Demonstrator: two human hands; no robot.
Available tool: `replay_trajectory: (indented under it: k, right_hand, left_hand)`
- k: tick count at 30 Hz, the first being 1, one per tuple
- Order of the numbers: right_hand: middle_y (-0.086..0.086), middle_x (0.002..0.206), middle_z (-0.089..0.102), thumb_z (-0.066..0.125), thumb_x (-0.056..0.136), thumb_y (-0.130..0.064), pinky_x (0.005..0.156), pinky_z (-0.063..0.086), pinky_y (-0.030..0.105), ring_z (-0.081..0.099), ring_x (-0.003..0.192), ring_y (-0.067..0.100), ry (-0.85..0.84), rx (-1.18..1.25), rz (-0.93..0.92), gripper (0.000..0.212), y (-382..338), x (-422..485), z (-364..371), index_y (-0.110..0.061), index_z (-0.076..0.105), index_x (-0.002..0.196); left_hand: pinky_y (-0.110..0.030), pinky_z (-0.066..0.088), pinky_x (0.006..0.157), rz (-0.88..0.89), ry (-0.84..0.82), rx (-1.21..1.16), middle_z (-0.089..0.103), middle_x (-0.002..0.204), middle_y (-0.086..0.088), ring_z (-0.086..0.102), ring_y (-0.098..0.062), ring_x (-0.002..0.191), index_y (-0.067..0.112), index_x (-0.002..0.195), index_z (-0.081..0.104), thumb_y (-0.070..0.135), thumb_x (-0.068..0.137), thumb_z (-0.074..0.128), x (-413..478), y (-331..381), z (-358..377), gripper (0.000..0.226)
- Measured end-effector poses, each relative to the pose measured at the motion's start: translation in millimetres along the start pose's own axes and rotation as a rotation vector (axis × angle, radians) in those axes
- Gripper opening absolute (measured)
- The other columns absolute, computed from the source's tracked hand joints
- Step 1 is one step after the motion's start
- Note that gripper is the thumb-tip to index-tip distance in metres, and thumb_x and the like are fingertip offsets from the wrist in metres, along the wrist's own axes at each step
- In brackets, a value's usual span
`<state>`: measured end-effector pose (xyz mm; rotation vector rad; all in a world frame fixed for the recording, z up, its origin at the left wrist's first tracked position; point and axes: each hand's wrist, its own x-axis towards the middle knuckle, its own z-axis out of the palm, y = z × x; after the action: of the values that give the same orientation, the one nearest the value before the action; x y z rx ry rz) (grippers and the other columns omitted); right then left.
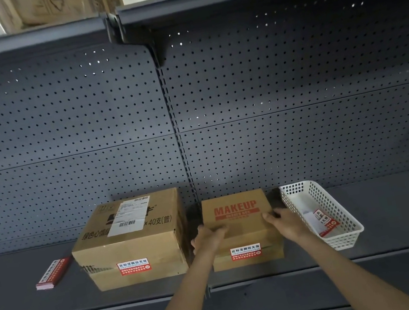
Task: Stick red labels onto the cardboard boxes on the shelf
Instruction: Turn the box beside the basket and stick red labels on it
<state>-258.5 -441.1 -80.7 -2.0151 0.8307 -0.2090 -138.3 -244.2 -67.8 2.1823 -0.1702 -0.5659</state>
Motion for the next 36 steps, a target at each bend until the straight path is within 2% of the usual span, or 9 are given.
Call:
replay_trajectory:
  k: [6, 10, 14, 17, 20, 26, 29, 33, 36]
  right_hand:
    - [-0.001, 0.106, 0.065, 0.068, 0.091, -0.010, 0.096, 0.048, 0.040, 0.061, 0.108, 0.023, 0.133, 0.131, -0.160, 0.016, 11.2, -12.2, -9.2, -0.017, 0.060, 0.104]
    - [0.005, 0.105, 0.065, 0.050, 0.099, -0.026, 0.102, 0.046, 0.059, 0.061, 0.104, 0.029, 0.066, 0.367, 0.029, 0.009, 33.7, -14.4, -0.9, -0.025, 0.054, 0.091]
    - [0.003, 0.120, 0.062, 0.031, 0.107, -0.046, 0.107, 0.039, 0.053, 0.055, 0.118, 0.026, 0.017, 0.588, 0.142, 0.036, 20.4, -31.3, -0.7, -0.022, 0.054, 0.122]
    - [-0.004, 0.106, 0.063, 0.031, 0.100, -0.062, 0.100, 0.044, 0.050, 0.056, 0.107, 0.021, 0.006, 0.601, 0.123, 0.042, 4.5, -34.7, -8.4, -0.030, 0.054, 0.116]
    - [-0.001, 0.112, 0.062, 0.044, 0.098, -0.060, 0.097, 0.047, 0.046, 0.055, 0.110, 0.023, -0.037, 0.492, 0.098, 0.039, -6.8, -30.2, -14.8, -0.028, 0.052, 0.119]
    - [-0.002, 0.120, 0.067, 0.060, 0.099, -0.024, 0.100, 0.047, 0.038, 0.060, 0.115, 0.018, -0.067, 0.380, -0.092, 0.015, 10.1, -34.4, -20.9, -0.022, 0.062, 0.113]
    - [-0.003, 0.119, 0.070, 0.072, 0.090, -0.015, 0.103, 0.049, 0.039, 0.063, 0.115, 0.014, -0.105, 0.259, -0.139, 0.032, 28.2, -39.0, -17.5, -0.018, 0.062, 0.120]
    - [0.006, 0.117, 0.070, 0.080, 0.077, 0.001, 0.089, 0.054, 0.024, 0.066, 0.106, 0.011, -0.153, 0.137, -0.084, 0.045, 43.9, -42.6, -5.4, -0.011, 0.057, 0.114]
    - [0.004, 0.115, 0.073, 0.088, 0.071, -0.009, 0.093, 0.055, 0.029, 0.069, 0.102, 0.011, -0.175, 0.165, -0.008, 0.055, 54.5, -42.2, 2.3, -0.012, 0.061, 0.118]
  left_hand:
    - [-0.029, 0.047, 0.081, 0.135, 0.011, -0.336, 0.062, 0.105, 0.001, 0.060, -0.018, 0.107, 0.015, 0.117, 0.047, 0.011, 0.083, 0.073, -18.0, -8.8, -3.7, 0.042]
    - [-0.040, 0.045, 0.100, 0.091, -0.104, -0.621, 0.063, 0.121, 0.001, 0.058, -0.015, 0.109, 0.023, 0.129, 0.043, 0.032, 0.081, 0.080, -31.0, -18.5, 2.2, 0.061]
    - [-0.047, 0.035, 0.114, 0.065, -0.162, -0.751, 0.065, 0.122, 0.004, 0.057, -0.017, 0.118, 0.032, 0.121, 0.053, 0.077, 0.062, 0.075, -43.5, -25.0, 7.1, 0.077]
    - [-0.047, 0.037, 0.112, 0.038, -0.056, -0.669, 0.063, 0.122, 0.005, 0.057, -0.018, 0.115, 0.033, 0.116, 0.055, 0.099, 0.052, 0.056, -47.7, -17.8, 4.6, 0.093]
    - [-0.054, 0.044, 0.106, 0.029, 0.052, -0.503, 0.062, 0.126, -0.001, 0.058, -0.026, 0.117, 0.030, 0.130, 0.052, 0.100, 0.057, 0.044, -32.8, -17.2, 6.3, 0.101]
    - [-0.051, 0.037, 0.109, 0.101, 0.101, -0.440, 0.061, 0.117, 0.005, 0.054, -0.022, 0.115, 0.035, 0.113, 0.051, 0.091, 0.073, 0.043, -41.9, -14.0, -5.9, 0.069]
    - [-0.045, 0.036, 0.105, 0.053, 0.077, -0.508, 0.051, 0.119, 0.003, 0.047, -0.021, 0.114, 0.024, 0.125, 0.046, 0.077, 0.087, 0.043, -44.9, -21.1, -4.4, 0.065]
    - [-0.043, 0.039, 0.100, 0.061, 0.091, -0.528, 0.053, 0.119, 0.000, 0.050, -0.022, 0.108, 0.023, 0.123, 0.043, 0.072, 0.087, 0.050, -47.9, -30.4, 4.0, 0.061]
    - [-0.049, 0.044, 0.107, 0.085, 0.033, -0.469, 0.057, 0.125, 0.001, 0.056, -0.022, 0.111, 0.024, 0.137, 0.041, 0.074, 0.080, 0.057, -45.2, -39.2, 12.9, 0.077]
